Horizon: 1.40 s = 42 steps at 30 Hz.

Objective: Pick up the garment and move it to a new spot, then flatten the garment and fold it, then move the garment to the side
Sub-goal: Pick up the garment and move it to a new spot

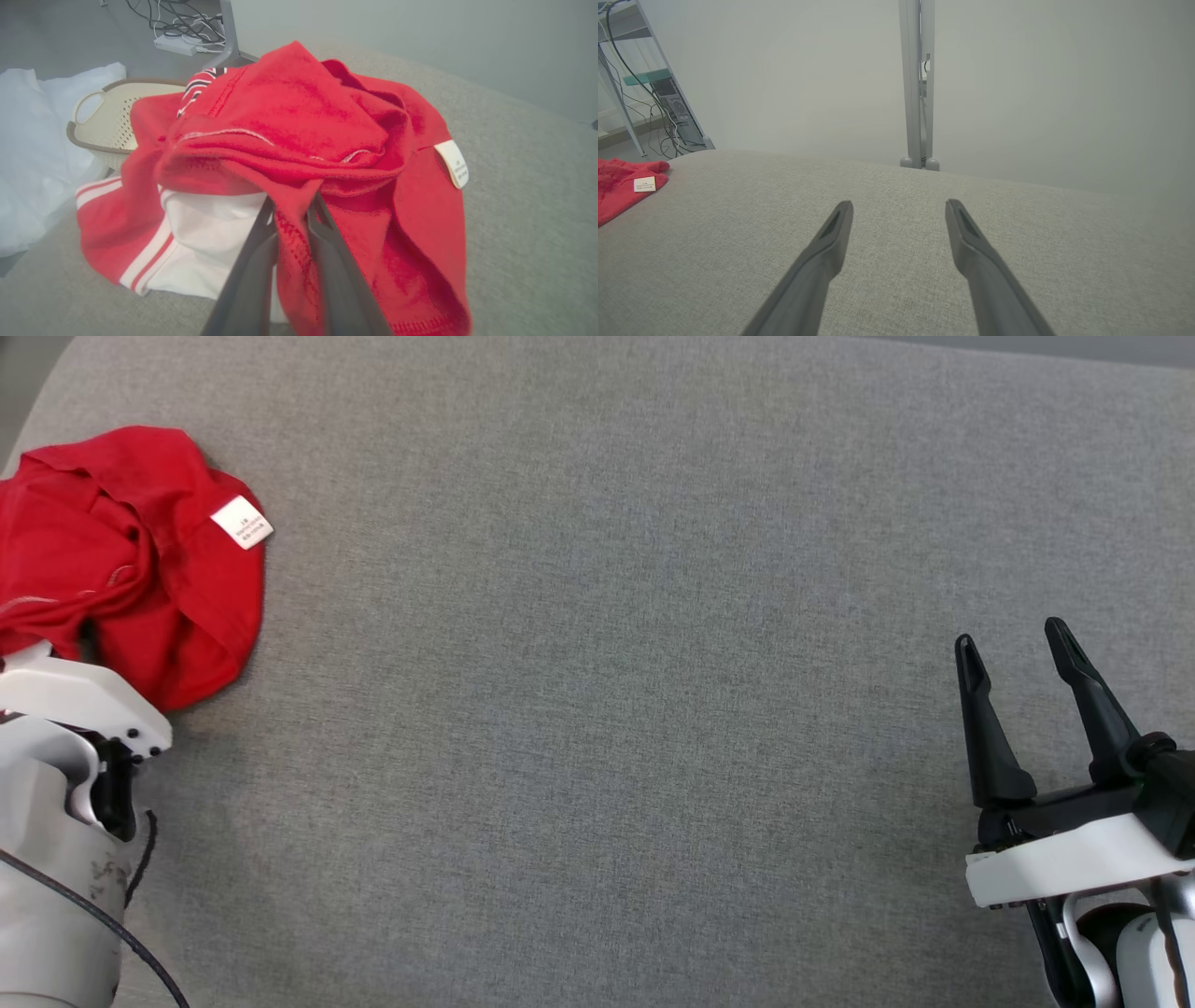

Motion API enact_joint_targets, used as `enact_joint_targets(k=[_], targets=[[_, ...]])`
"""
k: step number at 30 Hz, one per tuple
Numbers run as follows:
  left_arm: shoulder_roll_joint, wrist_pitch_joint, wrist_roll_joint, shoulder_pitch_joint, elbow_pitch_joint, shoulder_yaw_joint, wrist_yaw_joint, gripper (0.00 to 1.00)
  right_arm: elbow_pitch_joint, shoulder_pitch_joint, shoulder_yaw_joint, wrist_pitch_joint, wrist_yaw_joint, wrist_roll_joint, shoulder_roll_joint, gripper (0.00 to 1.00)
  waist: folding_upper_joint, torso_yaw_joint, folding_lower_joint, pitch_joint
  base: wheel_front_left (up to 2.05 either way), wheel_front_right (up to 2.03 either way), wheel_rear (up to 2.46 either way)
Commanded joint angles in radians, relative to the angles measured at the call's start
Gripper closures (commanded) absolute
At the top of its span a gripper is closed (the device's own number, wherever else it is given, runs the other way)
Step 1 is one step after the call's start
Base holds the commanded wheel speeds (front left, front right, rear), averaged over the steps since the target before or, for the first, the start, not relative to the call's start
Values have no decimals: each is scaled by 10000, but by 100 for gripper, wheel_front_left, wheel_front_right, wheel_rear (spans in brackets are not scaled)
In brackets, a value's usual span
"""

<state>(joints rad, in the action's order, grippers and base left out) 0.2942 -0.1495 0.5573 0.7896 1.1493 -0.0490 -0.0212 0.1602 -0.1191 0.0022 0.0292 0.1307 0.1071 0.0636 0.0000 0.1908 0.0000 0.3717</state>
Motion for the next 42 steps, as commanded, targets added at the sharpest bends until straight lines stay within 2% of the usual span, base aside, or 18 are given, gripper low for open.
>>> enact_joint_targets(k=[1, 4, 8, 14, 20, 24, 29, 34, 42], targets=[[152, -343, -156, 214, 154, -74, -144, 100, -95, -27, -73, 118, 2, -10, 45, 0, 0, 48, 0, -225, 0, 0, 0], [371, -653, -358, 447, 178, -190, -244, 100, -204, 49, -77, 177, 2, 32, 24, 0, 0, 78, 0, -442, 0, 0, 0], [606, -1007, -889, 678, -107, -538, -680, 100, -375, 116, -18, 268, 2, 102, -25, 0, 0, 77, 0, -921, 0, 0, 0], [690, -1141, -1881, 654, -1813, -1127, -1275, 100, -563, 310, -54, 364, 2, 229, -79, 0, 0, -25, 0, -1564, 0, 0, 0], [109, -1089, -2691, -329, -4361, -2105, -1444, 100, -661, 547, -188, 463, 2, 352, -101, 0, 0, -309, 0, -1994, 0, 0, 0], [-387, -582, -3065, -1248, -6078, -2930, -1497, 100, -732, 644, -179, 546, 2, 505, -103, 0, 0, -671, 0, -2198, 0, 0, 0], [-809, 413, -3403, -2212, -8096, -4050, -1358, 100, -808, 592, -91, 594, 2, 623, -109, 0, 0, -1320, 0, -2272, 0, 0, 0], [-1313, 1209, -3700, -2564, -9478, -5331, -848, 100, -827, 439, -74, 649, 2, 730, -102, 0, 0, -2103, 0, -2052, 0, 0, 0], [-1979, 1918, -4092, -2186, -9888, -7134, 43, 100, -1127, 210, 132, 991, 2, 1245, -108, 0, 0, -3621, 0, -1424, 0, 0, 0]])
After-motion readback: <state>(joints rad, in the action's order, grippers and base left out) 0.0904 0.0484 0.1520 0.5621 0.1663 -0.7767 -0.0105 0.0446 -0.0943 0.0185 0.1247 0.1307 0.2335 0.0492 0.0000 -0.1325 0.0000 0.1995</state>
